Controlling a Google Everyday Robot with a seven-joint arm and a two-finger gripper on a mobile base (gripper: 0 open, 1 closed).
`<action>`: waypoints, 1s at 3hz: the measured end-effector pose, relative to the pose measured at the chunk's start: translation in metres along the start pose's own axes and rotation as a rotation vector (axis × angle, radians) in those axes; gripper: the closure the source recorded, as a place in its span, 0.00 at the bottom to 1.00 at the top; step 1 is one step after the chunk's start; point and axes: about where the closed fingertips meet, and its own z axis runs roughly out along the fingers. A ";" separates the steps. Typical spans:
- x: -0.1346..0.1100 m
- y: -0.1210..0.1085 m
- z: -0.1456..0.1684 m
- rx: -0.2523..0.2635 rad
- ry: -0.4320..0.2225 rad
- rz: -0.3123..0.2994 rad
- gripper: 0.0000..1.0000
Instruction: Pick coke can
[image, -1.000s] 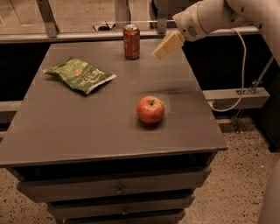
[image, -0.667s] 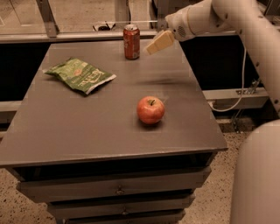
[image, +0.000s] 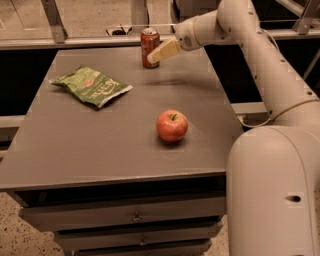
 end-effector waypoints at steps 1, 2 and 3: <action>0.008 -0.006 0.022 -0.005 -0.023 0.027 0.00; 0.008 -0.009 0.041 -0.017 -0.063 0.049 0.00; 0.003 -0.006 0.050 -0.043 -0.079 0.078 0.19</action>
Offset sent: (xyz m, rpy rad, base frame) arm 0.0456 0.0239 -0.0200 0.1234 0.0022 0.0031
